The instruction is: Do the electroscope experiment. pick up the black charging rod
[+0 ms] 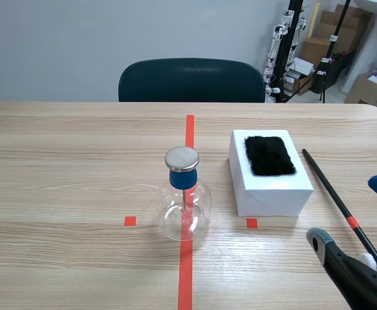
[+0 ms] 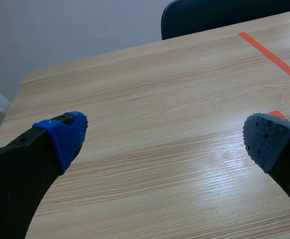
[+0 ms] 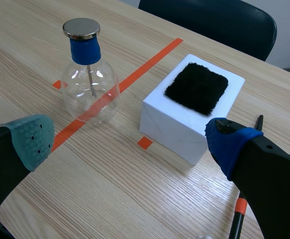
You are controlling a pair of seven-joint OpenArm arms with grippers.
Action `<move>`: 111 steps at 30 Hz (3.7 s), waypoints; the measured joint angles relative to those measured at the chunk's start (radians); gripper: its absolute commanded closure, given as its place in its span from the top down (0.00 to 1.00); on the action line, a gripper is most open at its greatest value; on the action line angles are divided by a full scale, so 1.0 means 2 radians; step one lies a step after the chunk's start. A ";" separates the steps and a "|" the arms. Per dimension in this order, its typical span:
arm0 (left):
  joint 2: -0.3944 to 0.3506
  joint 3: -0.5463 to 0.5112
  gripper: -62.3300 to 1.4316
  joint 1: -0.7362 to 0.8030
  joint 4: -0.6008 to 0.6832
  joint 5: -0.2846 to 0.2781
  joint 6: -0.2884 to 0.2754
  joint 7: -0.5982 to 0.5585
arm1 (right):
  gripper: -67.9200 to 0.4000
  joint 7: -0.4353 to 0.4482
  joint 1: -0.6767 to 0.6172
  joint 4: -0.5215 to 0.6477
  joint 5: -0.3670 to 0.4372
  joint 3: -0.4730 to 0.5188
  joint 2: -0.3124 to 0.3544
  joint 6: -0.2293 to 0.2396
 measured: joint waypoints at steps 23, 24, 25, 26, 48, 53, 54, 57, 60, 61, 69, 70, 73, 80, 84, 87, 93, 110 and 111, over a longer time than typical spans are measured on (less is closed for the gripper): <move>0.000 0.000 1.00 -0.057 0.000 0.000 -0.021 0.001 | 0.92 0.000 0.000 0.000 -0.005 0.000 0.000 0.002; 0.000 0.000 1.00 -0.066 0.000 0.000 -0.021 0.001 | 0.92 0.000 0.000 0.000 -0.005 0.000 0.000 0.002; 0.000 0.000 1.00 -0.076 0.000 0.000 -0.023 0.001 | 0.92 0.000 0.000 0.000 -0.005 0.000 0.000 0.001; 0.000 0.000 1.00 -0.085 0.000 0.000 -0.028 0.002 | 0.92 0.000 0.000 0.000 -0.005 0.000 0.000 -0.001; 0.012 0.144 1.00 -0.269 -0.005 0.043 -0.158 0.080 | 0.92 -0.213 0.123 0.000 -0.043 0.009 0.003 0.011; 0.034 0.176 1.00 -0.307 -0.030 0.067 -0.156 0.079 | 0.92 -0.355 0.195 0.000 0.019 -0.001 0.024 -0.013; 0.036 0.181 1.00 -0.313 -0.035 0.067 -0.156 0.080 | 0.92 -0.373 0.206 0.000 0.028 -0.004 0.025 -0.027; 0.039 0.198 1.00 -0.331 -0.048 0.073 -0.156 0.077 | 0.92 -0.463 0.245 0.001 0.049 -0.012 0.025 -0.047; 0.043 0.212 1.00 -0.349 -0.059 0.093 -0.156 0.077 | 0.92 -0.525 0.286 0.000 0.077 -0.024 0.027 -0.059; 0.044 0.216 1.00 -0.355 -0.064 0.094 -0.156 0.077 | 0.92 -0.543 0.299 -0.003 0.089 -0.034 0.031 -0.075; 0.044 0.255 1.00 -0.415 -0.132 0.097 -0.156 0.038 | 0.92 -0.668 0.401 -0.112 0.165 -0.118 0.059 -0.122; 0.044 0.262 1.00 -0.420 -0.142 0.097 -0.156 0.031 | 0.92 -0.675 0.410 -0.128 0.176 -0.122 0.058 -0.122; 0.044 0.285 1.00 -0.436 -0.167 0.113 -0.156 0.009 | 0.93 -0.685 0.429 -0.171 0.186 -0.136 0.058 -0.122; 0.044 0.327 1.00 -0.456 -0.206 0.173 -0.159 -0.067 | 0.94 -0.704 0.450 -0.224 0.216 -0.135 0.058 -0.122; 0.044 0.335 1.00 -0.468 -0.219 0.198 -0.162 -0.096 | 0.94 -0.703 0.460 -0.239 0.218 -0.134 0.049 -0.122; 0.044 0.346 1.00 -0.479 -0.231 0.220 -0.162 -0.123 | 0.94 -0.722 0.474 -0.261 0.218 -0.134 0.044 -0.122; 0.044 0.372 1.00 -0.500 -0.268 0.241 -0.175 -0.148 | 0.94 -0.785 0.504 -0.305 0.218 -0.134 0.042 -0.122; 0.044 0.460 1.00 -0.543 -0.324 0.244 -0.175 -0.216 | 0.94 -0.831 0.542 -0.307 0.154 -0.134 -0.001 -0.135; 0.044 0.465 1.00 -0.545 -0.324 0.244 -0.175 -0.216 | 0.94 -0.831 0.546 -0.312 0.153 -0.134 -0.004 -0.135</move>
